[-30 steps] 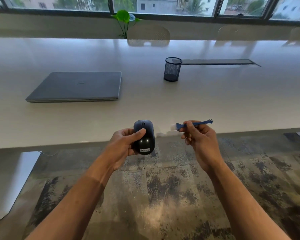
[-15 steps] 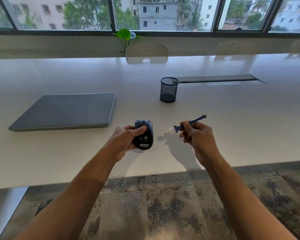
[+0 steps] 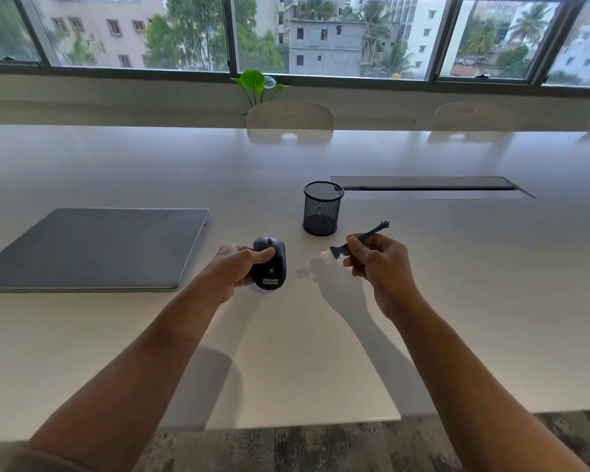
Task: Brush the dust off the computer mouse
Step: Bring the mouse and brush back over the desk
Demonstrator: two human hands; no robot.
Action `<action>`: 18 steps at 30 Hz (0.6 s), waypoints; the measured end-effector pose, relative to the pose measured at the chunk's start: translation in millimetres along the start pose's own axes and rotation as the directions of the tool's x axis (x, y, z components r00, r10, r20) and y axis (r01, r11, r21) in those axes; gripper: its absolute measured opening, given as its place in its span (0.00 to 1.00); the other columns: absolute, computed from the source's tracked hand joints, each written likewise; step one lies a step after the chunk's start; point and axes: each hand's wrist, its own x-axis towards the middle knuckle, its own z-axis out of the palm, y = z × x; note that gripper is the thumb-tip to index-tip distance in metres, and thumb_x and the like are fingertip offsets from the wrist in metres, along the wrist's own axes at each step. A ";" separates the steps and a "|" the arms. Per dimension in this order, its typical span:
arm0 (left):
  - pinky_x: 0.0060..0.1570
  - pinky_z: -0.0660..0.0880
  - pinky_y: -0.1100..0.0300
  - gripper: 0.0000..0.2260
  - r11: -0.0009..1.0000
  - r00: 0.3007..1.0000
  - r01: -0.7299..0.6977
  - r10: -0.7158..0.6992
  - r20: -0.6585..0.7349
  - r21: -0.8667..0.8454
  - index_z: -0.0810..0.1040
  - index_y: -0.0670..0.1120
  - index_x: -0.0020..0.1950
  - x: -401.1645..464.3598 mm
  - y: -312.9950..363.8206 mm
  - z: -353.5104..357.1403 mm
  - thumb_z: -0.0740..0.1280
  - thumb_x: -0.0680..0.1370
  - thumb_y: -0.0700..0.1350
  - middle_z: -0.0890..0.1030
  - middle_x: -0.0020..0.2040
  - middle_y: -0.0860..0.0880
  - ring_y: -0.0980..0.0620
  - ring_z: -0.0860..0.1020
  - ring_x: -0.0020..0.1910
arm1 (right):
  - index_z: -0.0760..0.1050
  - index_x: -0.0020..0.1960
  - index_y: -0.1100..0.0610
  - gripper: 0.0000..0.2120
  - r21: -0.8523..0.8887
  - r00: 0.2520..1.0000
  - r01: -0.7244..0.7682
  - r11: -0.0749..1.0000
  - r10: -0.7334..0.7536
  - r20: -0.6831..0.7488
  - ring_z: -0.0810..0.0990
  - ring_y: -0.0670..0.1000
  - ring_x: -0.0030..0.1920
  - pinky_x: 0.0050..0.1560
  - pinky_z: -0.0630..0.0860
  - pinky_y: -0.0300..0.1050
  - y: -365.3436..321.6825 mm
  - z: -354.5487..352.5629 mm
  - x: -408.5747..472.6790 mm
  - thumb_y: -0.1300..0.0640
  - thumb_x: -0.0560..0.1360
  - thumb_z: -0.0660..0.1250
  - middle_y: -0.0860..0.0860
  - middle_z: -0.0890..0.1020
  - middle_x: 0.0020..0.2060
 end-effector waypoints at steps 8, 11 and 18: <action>0.31 0.79 0.59 0.16 0.993 0.999 0.039 -0.041 0.020 0.107 0.78 0.36 0.53 26.8 12.3 3.7 0.75 0.73 0.45 0.81 0.50 0.39 0.46 0.82 0.43 | 0.81 0.50 0.62 0.04 0.013 1.000 0.012 1.000 -0.012 -0.001 0.79 0.49 0.33 0.35 0.75 0.42 -2.0 2.8 28.2 0.62 0.80 0.67 0.55 0.85 0.38; 0.26 0.77 0.62 0.14 0.987 0.999 0.037 -0.038 0.001 0.159 0.78 0.37 0.50 31.6 14.6 2.8 0.75 0.73 0.45 0.80 0.48 0.40 0.47 0.81 0.40 | 0.80 0.51 0.62 0.04 0.016 1.000 0.013 1.000 -0.013 -0.016 0.79 0.49 0.32 0.35 0.75 0.41 -0.1 7.2 35.2 0.62 0.80 0.67 0.56 0.85 0.39; 0.29 0.59 0.61 0.21 0.907 0.993 -0.016 0.065 -0.102 0.422 0.70 0.48 0.31 46.2 4.5 -8.3 0.75 0.64 0.62 0.67 0.26 0.50 0.50 0.64 0.26 | 0.80 0.47 0.61 0.03 0.030 0.997 0.048 0.998 -0.046 -0.062 0.79 0.48 0.30 0.33 0.74 0.41 -9.2 17.7 61.0 0.63 0.79 0.68 0.55 0.85 0.37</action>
